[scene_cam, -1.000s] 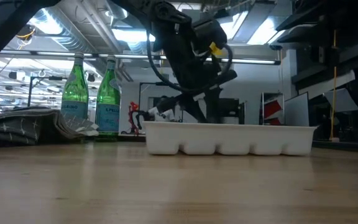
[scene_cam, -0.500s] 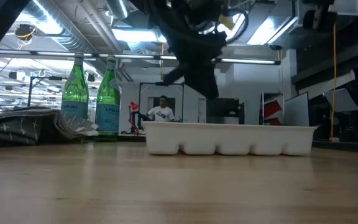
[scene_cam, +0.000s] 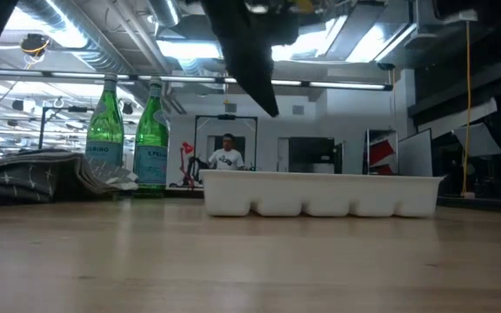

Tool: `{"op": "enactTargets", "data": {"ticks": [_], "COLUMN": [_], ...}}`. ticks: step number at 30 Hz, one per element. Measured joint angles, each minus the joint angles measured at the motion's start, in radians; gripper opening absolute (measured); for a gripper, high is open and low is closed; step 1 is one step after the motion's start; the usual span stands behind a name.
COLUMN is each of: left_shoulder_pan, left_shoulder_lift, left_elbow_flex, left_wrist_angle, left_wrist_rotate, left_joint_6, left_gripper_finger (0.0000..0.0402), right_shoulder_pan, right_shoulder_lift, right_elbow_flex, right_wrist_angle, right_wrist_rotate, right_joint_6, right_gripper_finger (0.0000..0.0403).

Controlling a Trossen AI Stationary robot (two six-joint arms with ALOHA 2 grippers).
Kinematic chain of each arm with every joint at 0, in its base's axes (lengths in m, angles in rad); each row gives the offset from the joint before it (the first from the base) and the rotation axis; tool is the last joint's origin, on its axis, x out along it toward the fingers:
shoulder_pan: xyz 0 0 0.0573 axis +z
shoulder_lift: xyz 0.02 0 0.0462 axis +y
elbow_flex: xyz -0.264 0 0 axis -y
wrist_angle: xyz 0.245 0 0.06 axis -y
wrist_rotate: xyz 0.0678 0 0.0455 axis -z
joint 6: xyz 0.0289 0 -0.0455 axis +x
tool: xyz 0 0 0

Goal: Sort silverware
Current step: Put the silver table knife into the silverware tray

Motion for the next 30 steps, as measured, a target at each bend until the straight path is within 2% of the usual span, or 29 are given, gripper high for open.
{"op": "enactTargets", "data": {"ticks": [3, 6, 12, 17, 22, 30], "left_shoulder_pan": [-0.040, -0.085, -0.172, -0.219, -0.246, -0.260], "left_shoulder_lift": [-0.008, -0.003, -0.004, -0.003, -0.003, -0.003], "left_elbow_flex": [0.000, -0.001, 0.000, 0.000, 0.000, 0.000], "left_wrist_angle": [-0.025, -0.052, -0.050, -0.037, -0.030, -0.031], "left_wrist_rotate": [0.019, 0.026, 0.040, 0.039, 0.038, 0.038], "left_joint_6": [-0.111, -0.199, -0.358, -0.450, -0.463, -0.400], "left_gripper_finger": [0.0059, 0.0055, 0.0049, 0.0049, 0.0049, 0.0049], "right_shoulder_pan": [0.019, 0.089, 0.309, 0.479, 0.581, 0.659], "right_shoulder_lift": [0.000, 0.004, 0.058, 0.162, 0.291, 0.481], "right_elbow_flex": [0.000, 0.000, 0.000, 0.000, 0.000, -0.001], "right_wrist_angle": [-0.069, -0.120, -0.153, -0.153, -0.150, -0.137], "right_wrist_rotate": [-0.048, -0.037, 0.060, 0.147, 0.144, 0.138], "right_joint_6": [0.051, 0.116, 0.317, 0.473, 0.626, 0.882], "right_gripper_finger": [0.0090, 0.0090, 0.0090, 0.0090, 0.0090, 0.0090]}}
